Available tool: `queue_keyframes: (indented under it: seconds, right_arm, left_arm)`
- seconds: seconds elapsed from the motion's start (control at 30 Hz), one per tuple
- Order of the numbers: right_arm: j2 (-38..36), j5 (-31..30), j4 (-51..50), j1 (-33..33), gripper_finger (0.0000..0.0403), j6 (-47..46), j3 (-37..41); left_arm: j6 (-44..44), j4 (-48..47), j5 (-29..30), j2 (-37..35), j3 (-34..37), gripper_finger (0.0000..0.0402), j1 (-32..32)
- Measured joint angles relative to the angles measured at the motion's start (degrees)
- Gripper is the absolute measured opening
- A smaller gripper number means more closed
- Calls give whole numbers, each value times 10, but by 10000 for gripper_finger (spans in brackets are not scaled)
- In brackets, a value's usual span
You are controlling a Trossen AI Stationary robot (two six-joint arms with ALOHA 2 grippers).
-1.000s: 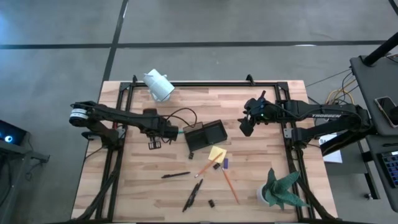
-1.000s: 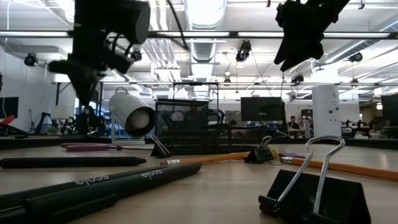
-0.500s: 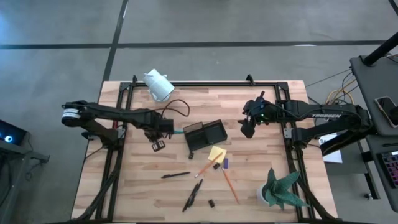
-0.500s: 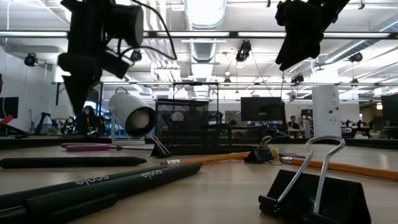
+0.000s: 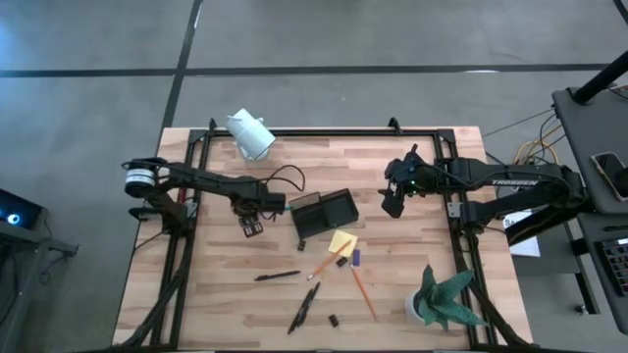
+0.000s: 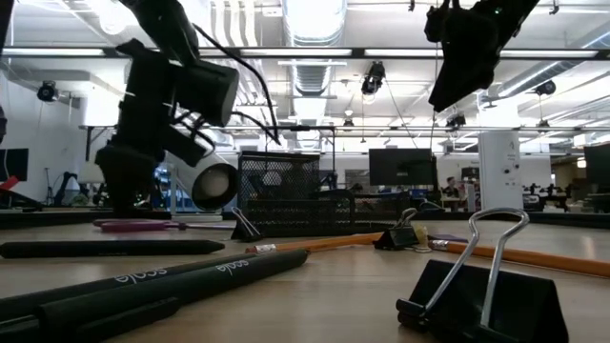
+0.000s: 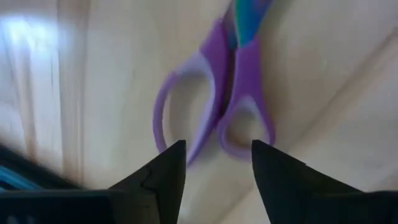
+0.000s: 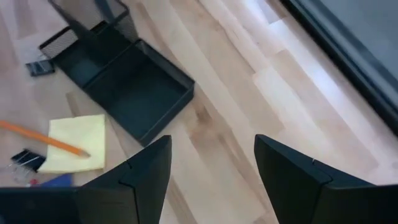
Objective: Pick and place office supplies into organizer
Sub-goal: Put the purple scissors into the black desk organizer
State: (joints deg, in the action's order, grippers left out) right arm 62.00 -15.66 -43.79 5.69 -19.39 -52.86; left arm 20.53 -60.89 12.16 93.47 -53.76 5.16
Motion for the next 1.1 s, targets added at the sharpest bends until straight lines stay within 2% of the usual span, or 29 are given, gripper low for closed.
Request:
queue_keyframes:
  seconds: [0.23, 0.43, 0.6, 0.7, 0.93, 1.1]
  right_arm:
    - [0, -83, 0, 0, 222, -100, 0]
    - [0, -84, 0, 0, 221, -164, 0]
    - [0, -84, 1, 0, 221, -171, 0]
    - [0, -86, 1, 0, 221, -171, 0]
    - [0, -100, 3, 0, 221, -169, 0]
    - [0, -115, 4, 0, 221, -162, 0]
  left_arm:
    - [-34, 32, 2, 5, 12, 164, 1]
    - [-72, 52, -2, 3, 53, 164, 8]
    - [-105, 72, -22, 2, 73, 159, 19]
    - [-110, 79, -25, 0, 73, 134, 20]
    - [-111, 95, -30, 0, 73, 46, 19]
    - [-111, 98, -24, 0, 73, 37, 19]
